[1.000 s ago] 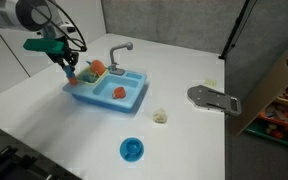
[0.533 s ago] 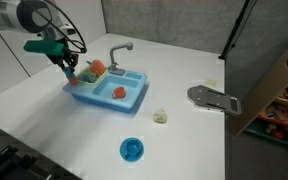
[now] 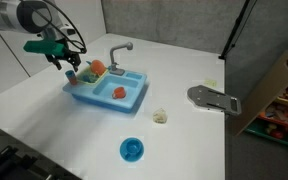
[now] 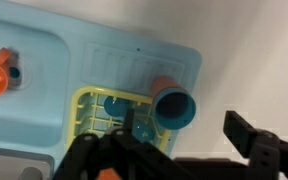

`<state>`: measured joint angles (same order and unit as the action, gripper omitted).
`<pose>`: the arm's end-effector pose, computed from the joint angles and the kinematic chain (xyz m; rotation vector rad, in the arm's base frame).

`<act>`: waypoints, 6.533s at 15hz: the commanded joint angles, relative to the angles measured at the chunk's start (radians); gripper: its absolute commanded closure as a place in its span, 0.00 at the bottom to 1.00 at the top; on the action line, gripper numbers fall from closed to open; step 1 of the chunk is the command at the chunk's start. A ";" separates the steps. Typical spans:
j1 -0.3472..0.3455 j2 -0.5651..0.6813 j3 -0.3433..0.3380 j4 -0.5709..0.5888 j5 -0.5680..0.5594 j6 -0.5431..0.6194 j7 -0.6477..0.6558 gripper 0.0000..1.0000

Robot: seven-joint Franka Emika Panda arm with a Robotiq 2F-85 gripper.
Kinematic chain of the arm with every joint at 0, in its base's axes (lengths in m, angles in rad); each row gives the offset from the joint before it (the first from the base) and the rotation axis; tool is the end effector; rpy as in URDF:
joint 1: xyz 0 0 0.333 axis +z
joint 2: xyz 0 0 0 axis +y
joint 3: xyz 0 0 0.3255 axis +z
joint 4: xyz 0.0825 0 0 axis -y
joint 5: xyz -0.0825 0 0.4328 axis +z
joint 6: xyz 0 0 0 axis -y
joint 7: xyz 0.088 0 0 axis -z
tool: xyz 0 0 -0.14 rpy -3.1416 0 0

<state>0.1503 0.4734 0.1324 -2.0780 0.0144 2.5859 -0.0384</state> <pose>0.5992 0.1770 0.1371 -3.0364 -0.4487 -0.0455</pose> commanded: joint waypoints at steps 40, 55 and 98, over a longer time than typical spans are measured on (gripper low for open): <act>-0.418 -0.107 -0.201 -0.126 0.194 -0.037 -0.208 0.00; -0.418 -0.071 -0.273 -0.190 0.096 0.046 -0.187 0.00; -0.468 0.181 -0.289 -0.218 0.021 0.326 -0.181 0.68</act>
<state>-0.3012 0.6949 -0.1629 -2.2796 0.0670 2.9261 -0.2431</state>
